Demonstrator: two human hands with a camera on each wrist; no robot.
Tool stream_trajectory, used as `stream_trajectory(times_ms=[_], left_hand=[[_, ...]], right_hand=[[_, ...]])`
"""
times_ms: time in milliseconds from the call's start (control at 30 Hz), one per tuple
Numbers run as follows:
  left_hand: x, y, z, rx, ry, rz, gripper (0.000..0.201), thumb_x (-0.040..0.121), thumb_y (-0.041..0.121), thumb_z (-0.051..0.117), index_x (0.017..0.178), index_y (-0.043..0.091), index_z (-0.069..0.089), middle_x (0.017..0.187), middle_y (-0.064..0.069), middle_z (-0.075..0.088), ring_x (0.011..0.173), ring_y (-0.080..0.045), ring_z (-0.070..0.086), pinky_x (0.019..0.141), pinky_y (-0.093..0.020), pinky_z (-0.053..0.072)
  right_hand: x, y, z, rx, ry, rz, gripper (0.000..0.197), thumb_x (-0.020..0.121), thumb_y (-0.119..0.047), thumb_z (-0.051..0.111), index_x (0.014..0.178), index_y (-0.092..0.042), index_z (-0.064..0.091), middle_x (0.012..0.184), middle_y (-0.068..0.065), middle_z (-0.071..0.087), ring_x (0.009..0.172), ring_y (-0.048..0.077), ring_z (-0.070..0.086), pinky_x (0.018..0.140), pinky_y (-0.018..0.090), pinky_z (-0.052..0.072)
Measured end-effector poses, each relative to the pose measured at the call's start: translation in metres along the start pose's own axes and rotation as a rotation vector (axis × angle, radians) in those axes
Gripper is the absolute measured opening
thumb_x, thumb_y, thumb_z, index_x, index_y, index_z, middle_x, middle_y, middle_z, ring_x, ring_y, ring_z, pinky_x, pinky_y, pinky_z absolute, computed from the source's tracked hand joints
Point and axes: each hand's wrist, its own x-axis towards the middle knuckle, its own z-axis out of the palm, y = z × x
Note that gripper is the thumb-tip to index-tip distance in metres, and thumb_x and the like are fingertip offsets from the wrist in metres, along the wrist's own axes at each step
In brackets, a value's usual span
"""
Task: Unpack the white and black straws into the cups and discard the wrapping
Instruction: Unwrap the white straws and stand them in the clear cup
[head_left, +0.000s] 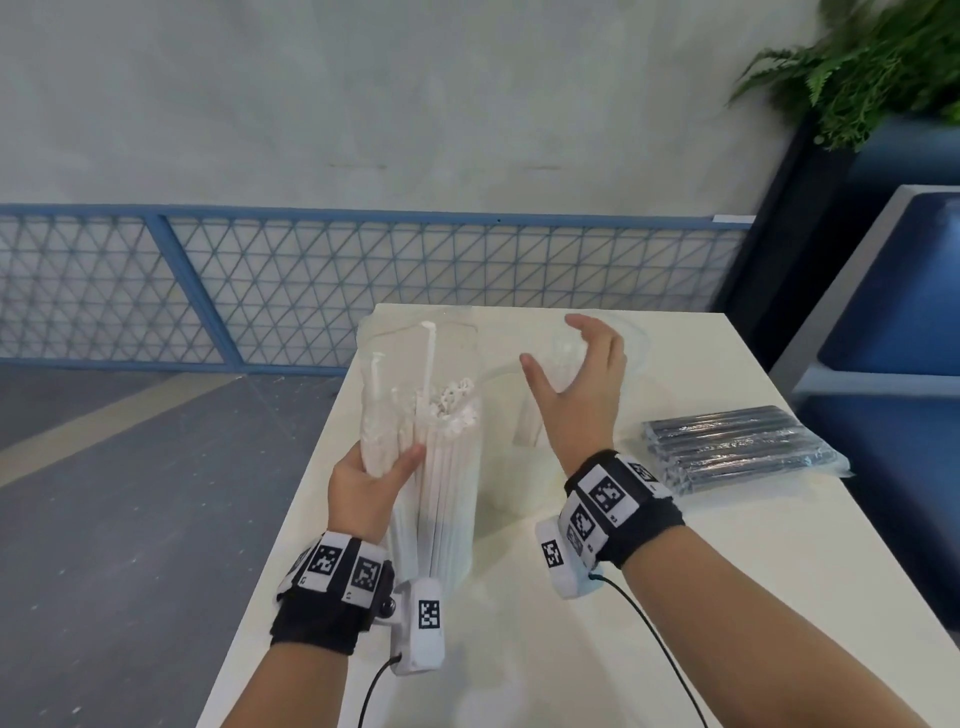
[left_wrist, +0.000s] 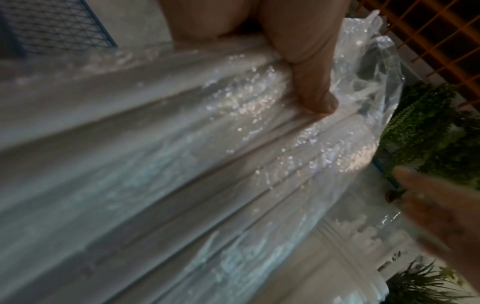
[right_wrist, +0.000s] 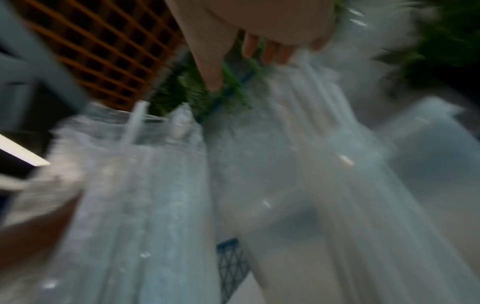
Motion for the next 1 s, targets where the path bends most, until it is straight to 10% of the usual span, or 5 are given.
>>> stream_trajectory(times_ms=[100, 267, 367, 600, 1000], left_hand=[[0.003, -0.004, -0.008, -0.029, -0.059, 0.020, 0.016, 0.077, 0.013, 0.072, 0.074, 0.024, 0.060, 0.076, 0.008, 0.063, 0.075, -0.004, 0.059, 0.063, -0.016, 0.042], [0.002, -0.009, -0.014, -0.092, -0.140, 0.067, 0.021, 0.078, 0.006, 0.069, 0.080, 0.026, 0.062, 0.072, 0.012, 0.069, 0.073, -0.001, 0.064, 0.065, -0.015, 0.046], [-0.003, -0.014, -0.013, -0.100, -0.221, 0.052, 0.022, 0.070, 0.014, 0.078, 0.082, 0.026, 0.064, 0.070, 0.021, 0.071, 0.073, 0.002, 0.067, 0.071, -0.020, 0.050], [-0.017, -0.015, -0.009, -0.217, -0.594, -0.031, 0.096, 0.024, 0.033, 0.095, 0.111, 0.016, 0.058, 0.101, 0.003, 0.073, 0.102, -0.014, 0.067, 0.079, -0.022, 0.054], [-0.024, -0.042, -0.015, -0.083, -0.615, -0.041, 0.067, 0.038, 0.018, 0.087, 0.101, 0.022, 0.065, 0.097, 0.007, 0.074, 0.097, -0.011, 0.068, 0.074, -0.023, 0.055]], right_hand=[[-0.011, -0.029, -0.005, 0.050, -0.287, -0.089, 0.025, 0.084, -0.015, 0.064, 0.107, -0.014, 0.055, 0.108, 0.000, 0.054, 0.086, 0.010, 0.056, 0.078, 0.007, 0.038], [-0.038, -0.050, -0.011, 0.027, -0.663, 0.204, 0.078, 0.076, -0.036, 0.073, 0.138, -0.020, 0.029, 0.132, -0.002, 0.041, 0.114, 0.010, 0.047, 0.094, 0.019, 0.043], [-0.050, -0.053, -0.022, 0.165, -0.790, 0.300, 0.098, 0.069, -0.027, 0.080, 0.144, -0.021, 0.017, 0.122, -0.024, 0.039, 0.108, -0.013, 0.043, 0.082, -0.006, 0.034], [-0.081, -0.034, -0.028, 0.181, -0.765, 0.327, 0.105, 0.059, -0.016, 0.087, 0.142, -0.022, 0.023, 0.124, -0.010, 0.049, 0.114, 0.004, 0.049, 0.081, -0.004, 0.035], [-0.124, -0.013, -0.013, 0.033, -0.642, 0.405, 0.089, 0.057, -0.022, 0.087, 0.133, -0.018, 0.041, 0.121, -0.001, 0.062, 0.114, 0.016, 0.057, 0.091, 0.021, 0.047]])
